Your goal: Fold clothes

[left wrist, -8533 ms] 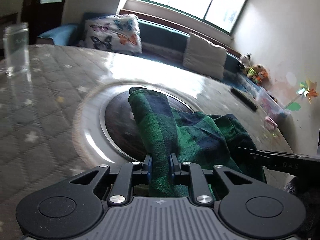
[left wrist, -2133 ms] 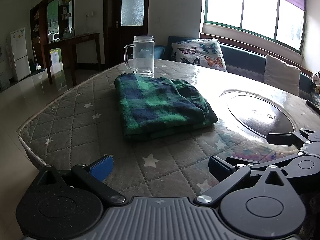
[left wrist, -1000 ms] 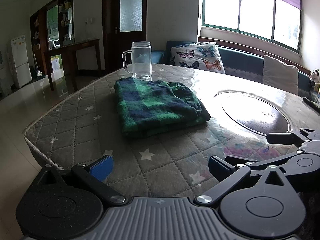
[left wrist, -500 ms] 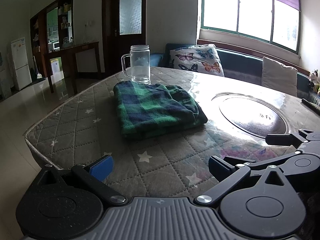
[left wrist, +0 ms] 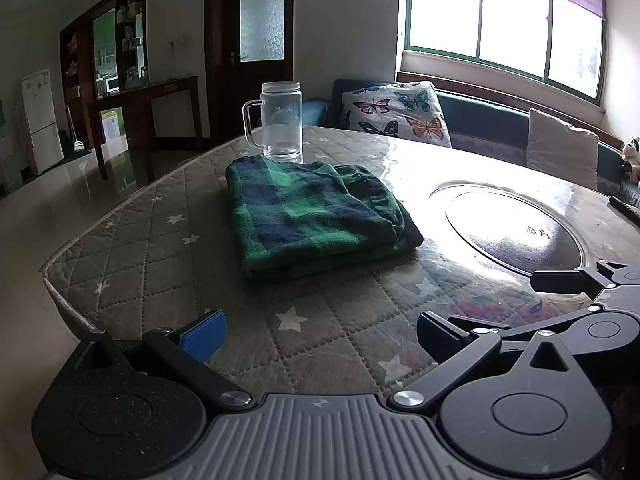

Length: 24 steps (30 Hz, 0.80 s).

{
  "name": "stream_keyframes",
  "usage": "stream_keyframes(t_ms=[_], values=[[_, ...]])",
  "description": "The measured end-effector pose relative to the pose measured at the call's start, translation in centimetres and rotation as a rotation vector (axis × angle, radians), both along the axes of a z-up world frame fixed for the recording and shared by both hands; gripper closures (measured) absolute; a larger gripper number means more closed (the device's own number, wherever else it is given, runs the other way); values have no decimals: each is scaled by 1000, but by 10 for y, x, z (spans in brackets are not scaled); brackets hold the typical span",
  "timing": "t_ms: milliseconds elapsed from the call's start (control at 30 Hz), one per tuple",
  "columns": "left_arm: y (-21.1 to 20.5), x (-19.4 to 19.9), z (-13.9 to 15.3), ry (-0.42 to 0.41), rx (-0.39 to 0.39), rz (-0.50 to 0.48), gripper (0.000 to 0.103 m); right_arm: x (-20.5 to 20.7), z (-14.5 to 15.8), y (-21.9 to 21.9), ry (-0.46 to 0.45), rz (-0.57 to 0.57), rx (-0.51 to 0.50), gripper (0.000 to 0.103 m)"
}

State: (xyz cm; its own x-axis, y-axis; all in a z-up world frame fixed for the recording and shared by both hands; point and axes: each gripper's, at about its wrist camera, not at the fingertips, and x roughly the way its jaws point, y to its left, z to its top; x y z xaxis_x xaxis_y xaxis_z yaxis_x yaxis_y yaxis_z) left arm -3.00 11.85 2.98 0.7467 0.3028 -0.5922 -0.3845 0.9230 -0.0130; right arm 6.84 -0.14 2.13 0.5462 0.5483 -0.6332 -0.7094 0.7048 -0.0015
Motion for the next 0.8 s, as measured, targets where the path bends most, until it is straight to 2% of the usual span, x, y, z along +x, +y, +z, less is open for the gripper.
stream_keyframes(t_ms=[800], values=[[27,33,-5,36,-24,8,0,37,-4,24,28,-9,-31,0]])
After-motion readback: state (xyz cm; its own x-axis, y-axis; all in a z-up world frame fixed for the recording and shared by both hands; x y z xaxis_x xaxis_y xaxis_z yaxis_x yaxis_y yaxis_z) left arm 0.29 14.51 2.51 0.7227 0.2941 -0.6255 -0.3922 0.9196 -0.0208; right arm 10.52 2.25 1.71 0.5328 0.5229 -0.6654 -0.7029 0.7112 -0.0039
